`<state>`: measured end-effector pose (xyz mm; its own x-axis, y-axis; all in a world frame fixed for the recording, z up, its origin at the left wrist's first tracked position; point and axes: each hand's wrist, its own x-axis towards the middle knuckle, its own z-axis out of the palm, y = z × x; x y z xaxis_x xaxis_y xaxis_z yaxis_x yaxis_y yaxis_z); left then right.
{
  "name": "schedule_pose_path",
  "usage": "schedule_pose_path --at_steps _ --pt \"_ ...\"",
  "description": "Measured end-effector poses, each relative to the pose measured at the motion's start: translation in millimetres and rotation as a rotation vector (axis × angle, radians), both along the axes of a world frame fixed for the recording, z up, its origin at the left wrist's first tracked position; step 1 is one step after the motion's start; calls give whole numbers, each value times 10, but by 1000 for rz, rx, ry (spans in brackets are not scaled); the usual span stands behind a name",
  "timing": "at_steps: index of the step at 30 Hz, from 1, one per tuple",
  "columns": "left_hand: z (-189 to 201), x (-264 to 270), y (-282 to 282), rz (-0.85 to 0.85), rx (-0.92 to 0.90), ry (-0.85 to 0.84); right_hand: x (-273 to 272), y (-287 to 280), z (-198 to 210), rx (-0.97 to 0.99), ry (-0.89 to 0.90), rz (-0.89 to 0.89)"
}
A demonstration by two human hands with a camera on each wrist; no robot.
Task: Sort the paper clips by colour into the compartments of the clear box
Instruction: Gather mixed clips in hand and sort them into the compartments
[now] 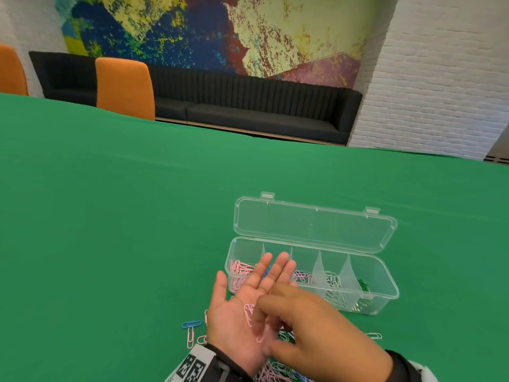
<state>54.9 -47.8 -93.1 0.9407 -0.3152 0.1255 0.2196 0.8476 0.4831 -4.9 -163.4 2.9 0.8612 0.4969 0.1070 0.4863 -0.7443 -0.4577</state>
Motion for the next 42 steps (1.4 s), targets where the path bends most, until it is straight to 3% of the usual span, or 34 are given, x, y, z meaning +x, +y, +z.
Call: schedule_pose_path --at_steps 3,7,11,13,15,17,19,20,22,25,34,38,42 --pt "-85 45 -1 -79 -88 3 34 -24 -15 19 -5 1" --pt "71 -50 -17 -234 -240 191 67 -43 4 66 -27 -49" --pt "70 -61 -39 -179 -276 238 57 -60 18 157 -83 -179" --pt "145 -22 -43 -131 -153 114 48 -67 32 216 -69 -258" --pt "96 5 24 74 -20 -30 35 -44 51 258 6 -283" --pt "29 54 72 71 -37 -55 16 2 53 239 65 -242" --pt "116 -14 1 -88 -185 -17 -8 69 45 171 66 -163" --pt "179 -58 -28 -184 -266 58 -14 97 45 132 63 -126" --pt "244 -140 -67 -180 -199 276 -16 129 72 55 61 -85" --pt "364 -211 -88 -186 -182 400 17 130 100 -35 86 -74" --pt "316 -184 -100 -208 -242 450 22 136 66 -192 121 -81" --pt "299 -149 -100 -185 -230 476 38 112 -30 -50 17 -45" --pt "276 -121 -72 -162 -206 449 45 82 -55 -118 -27 -17"
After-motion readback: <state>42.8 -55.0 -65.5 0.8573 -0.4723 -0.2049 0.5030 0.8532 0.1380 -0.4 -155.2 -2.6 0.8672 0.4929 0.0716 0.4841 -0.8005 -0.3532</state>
